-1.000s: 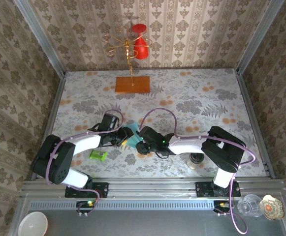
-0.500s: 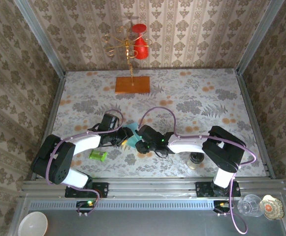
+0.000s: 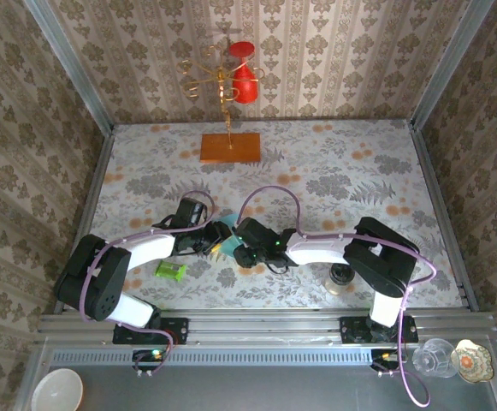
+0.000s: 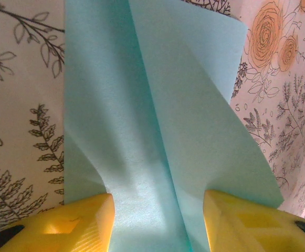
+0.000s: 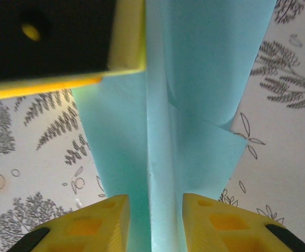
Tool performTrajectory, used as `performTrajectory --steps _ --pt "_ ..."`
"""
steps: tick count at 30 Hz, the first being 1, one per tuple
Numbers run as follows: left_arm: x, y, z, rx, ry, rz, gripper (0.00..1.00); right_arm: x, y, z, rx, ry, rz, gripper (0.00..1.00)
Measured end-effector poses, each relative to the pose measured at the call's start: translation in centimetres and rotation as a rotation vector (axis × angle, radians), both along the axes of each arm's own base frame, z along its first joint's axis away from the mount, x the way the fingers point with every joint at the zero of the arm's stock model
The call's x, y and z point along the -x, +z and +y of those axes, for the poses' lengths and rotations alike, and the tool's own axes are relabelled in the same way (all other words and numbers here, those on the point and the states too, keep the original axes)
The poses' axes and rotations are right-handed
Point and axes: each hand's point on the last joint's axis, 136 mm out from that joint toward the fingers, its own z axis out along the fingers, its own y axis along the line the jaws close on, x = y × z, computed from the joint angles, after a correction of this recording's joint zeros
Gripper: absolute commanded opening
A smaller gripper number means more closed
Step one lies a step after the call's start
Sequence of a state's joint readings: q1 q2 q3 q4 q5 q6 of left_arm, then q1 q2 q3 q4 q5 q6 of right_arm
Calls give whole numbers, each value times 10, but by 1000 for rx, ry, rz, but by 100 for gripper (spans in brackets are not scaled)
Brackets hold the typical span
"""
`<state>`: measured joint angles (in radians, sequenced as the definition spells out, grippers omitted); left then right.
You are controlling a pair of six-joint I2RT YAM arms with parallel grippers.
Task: Fold a paper plane with a square sheet of paper (pick it up from the middle)
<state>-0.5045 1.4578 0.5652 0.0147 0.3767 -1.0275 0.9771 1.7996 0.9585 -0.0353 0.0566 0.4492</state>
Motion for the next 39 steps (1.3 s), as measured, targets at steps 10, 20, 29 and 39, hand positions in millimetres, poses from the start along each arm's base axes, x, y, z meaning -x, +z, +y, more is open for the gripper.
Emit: performTrajectory --steps 10,20,29,39 --pt "0 0 0 0 0 0 50 1 -2 1 5 3 3 28" --pt "0 0 0 0 0 0 50 -6 7 6 -7 -8 -23 25" --pt "0 0 0 0 0 0 49 -5 4 4 6 -7 -13 17" --pt "1 9 5 -9 16 -28 48 -4 2 4 7 -7 -4 9"
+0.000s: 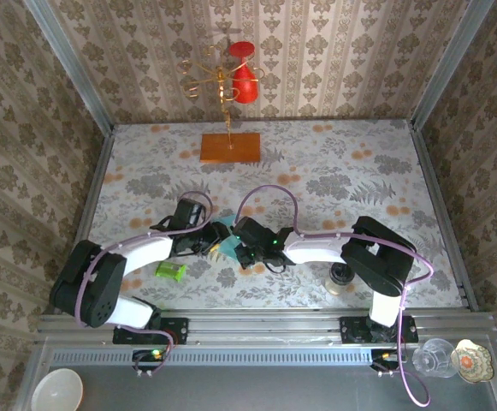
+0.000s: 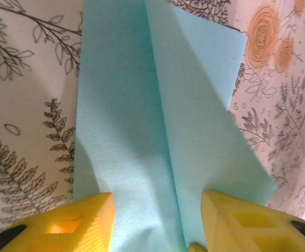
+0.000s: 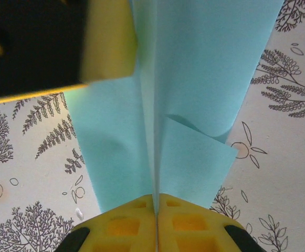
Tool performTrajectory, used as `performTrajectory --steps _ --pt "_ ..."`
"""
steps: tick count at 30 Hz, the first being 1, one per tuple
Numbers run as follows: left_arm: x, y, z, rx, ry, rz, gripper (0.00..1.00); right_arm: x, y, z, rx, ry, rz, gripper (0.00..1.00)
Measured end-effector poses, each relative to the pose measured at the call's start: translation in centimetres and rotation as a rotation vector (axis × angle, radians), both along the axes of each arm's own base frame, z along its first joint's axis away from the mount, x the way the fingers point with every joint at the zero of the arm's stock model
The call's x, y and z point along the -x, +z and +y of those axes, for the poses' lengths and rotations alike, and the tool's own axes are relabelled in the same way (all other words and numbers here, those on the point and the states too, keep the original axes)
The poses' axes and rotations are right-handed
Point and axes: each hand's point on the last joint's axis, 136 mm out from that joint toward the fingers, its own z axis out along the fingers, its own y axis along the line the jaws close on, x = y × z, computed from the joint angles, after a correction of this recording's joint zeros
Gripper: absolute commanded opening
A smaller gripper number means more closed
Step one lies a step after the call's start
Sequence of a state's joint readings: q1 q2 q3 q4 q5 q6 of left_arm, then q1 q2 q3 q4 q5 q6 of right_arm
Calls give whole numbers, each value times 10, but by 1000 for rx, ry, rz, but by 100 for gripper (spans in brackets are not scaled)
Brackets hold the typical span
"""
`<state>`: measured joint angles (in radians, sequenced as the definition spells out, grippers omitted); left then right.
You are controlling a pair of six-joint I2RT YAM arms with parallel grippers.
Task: Fold a paper plane with a square sheet of paper (pick it up from the middle)
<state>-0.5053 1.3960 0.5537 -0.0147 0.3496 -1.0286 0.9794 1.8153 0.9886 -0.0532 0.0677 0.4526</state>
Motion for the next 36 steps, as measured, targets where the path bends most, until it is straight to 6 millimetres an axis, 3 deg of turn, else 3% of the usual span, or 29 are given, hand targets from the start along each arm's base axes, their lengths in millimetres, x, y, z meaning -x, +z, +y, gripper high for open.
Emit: performTrajectory --steps 6,9,18,25,30,36 --pt "-7 35 5 22 30 -112 48 5 -3 3 -21 20 30 8" --pt "-7 42 10 27 46 -141 48 7 -5 4 -47 24 52 8" --pt "7 26 20 14 55 -101 47 9 -9 8 -135 21 115 8" --pt "10 25 17 40 51 -101 46 6 -10 7 -246 -3 163 7" --pt "9 29 9 67 27 -119 45 5 -10 4 -330 -14 203 7" --pt "13 9 -3 48 -24 -47 45 2 -9 -4 -406 -13 237 8"
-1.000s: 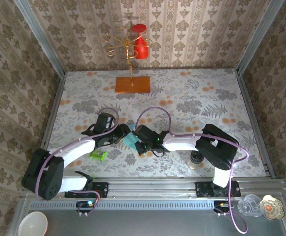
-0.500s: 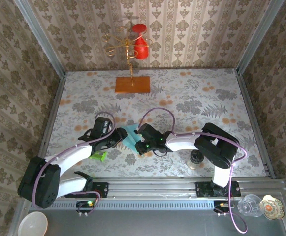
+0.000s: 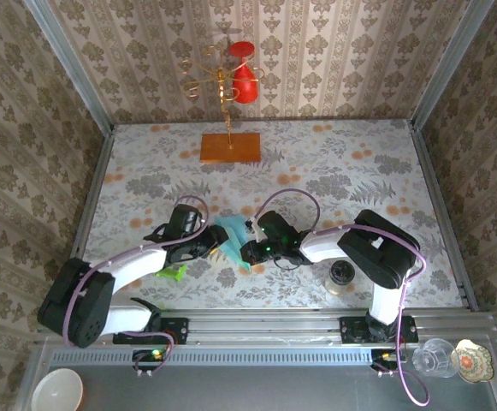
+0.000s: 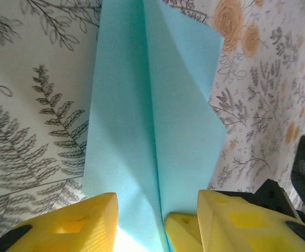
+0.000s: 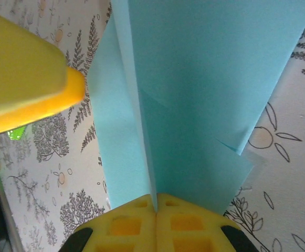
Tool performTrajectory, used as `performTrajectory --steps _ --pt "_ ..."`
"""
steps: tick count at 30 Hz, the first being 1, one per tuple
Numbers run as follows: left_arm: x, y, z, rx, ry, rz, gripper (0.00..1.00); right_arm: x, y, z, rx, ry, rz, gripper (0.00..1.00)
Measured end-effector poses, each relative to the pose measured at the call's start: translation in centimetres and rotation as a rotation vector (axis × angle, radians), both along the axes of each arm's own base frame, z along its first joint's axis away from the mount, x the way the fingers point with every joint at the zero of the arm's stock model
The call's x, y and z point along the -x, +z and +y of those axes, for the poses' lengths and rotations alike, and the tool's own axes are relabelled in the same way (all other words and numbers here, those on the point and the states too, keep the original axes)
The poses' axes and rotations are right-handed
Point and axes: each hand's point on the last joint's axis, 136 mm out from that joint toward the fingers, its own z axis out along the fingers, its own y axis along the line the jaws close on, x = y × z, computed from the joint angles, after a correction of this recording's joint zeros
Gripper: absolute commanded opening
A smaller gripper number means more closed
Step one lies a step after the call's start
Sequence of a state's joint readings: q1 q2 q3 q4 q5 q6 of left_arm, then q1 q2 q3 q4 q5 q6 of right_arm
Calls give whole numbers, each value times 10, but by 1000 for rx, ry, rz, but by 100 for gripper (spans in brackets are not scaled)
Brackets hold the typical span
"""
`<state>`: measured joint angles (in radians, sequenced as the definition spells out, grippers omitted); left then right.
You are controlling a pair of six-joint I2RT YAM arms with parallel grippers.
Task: Fold a paper plane with a square sheet of paper (pick it up from the middle)
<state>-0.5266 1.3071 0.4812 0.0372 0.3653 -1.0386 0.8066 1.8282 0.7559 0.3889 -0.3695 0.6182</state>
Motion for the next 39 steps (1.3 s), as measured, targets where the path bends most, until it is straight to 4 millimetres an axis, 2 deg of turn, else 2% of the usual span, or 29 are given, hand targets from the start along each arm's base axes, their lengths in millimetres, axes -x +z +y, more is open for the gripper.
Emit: performTrajectory --steps 9,18,23,33,39 --pt "-20 1 -15 -17 -46 -12 44 -2 1 -6 -47 1 26 8" --pt "-16 -17 -17 -49 -74 28 46 -2 1 -7 -49 1 26 8" --pt "-14 -16 -19 -62 -89 35 50 -2 1 -7 -49 0 27 11" --pt "-15 -21 -27 -172 -132 64 53 -2 4 -6 -62 -8 42 21" --pt "-15 -22 -29 -208 -138 71 55 -3 6 -7 -63 -40 62 23"
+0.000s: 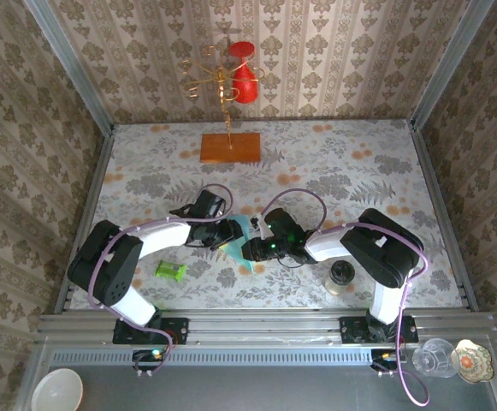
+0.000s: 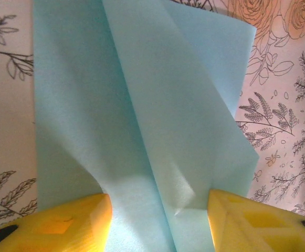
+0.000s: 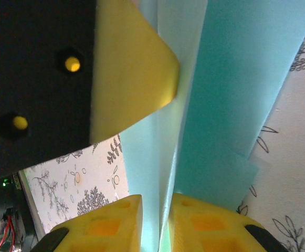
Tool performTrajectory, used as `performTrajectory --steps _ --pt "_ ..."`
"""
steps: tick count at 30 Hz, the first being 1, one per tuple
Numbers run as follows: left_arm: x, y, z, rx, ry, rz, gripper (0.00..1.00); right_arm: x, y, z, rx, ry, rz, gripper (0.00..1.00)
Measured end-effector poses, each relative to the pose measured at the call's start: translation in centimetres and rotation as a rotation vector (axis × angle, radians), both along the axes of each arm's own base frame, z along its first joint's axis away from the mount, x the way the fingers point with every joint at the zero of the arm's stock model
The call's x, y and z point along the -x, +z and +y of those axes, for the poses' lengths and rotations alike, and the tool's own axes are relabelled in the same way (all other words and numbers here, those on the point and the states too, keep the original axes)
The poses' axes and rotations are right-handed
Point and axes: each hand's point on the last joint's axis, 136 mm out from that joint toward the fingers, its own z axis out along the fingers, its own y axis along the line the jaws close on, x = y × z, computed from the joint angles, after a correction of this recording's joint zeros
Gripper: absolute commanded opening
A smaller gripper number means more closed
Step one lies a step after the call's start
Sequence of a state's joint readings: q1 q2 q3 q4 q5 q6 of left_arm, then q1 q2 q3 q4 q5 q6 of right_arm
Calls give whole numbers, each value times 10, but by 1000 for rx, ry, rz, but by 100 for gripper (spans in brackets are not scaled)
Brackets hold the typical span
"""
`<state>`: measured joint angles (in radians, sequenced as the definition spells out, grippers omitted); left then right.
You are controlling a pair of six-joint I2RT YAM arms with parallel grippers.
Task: Fold a paper plane with a square sheet of paper (pick it up from the middle)
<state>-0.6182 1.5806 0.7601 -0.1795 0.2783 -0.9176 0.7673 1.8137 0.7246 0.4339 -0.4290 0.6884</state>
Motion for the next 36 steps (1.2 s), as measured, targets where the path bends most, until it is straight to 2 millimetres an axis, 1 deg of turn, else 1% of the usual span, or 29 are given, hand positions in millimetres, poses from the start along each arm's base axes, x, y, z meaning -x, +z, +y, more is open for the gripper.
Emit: performTrajectory --steps 6,15,21,28,31,33,36 --pt "0 -1 -1 -20 -4 2 57 -2 -1 -4 14 -40 25 21" --pt "0 -1 -2 -24 -6 4 59 -4 -2 -5 6 -81 62 21" --pt "0 0 -3 -26 -12 2 61 -4 -4 -7 13 -100 83 13" --pt "0 6 -3 -20 -20 -9 62 -5 -7 -11 22 -124 104 11" --pt "-2 17 -4 -1 -22 -36 62 -6 -7 -11 21 -127 107 11" --pt "-6 30 -6 32 -20 -70 62 -6 -7 -12 20 -129 109 11" --pt "-16 50 -10 92 -12 -127 59 -6 -7 -12 19 -133 113 11"
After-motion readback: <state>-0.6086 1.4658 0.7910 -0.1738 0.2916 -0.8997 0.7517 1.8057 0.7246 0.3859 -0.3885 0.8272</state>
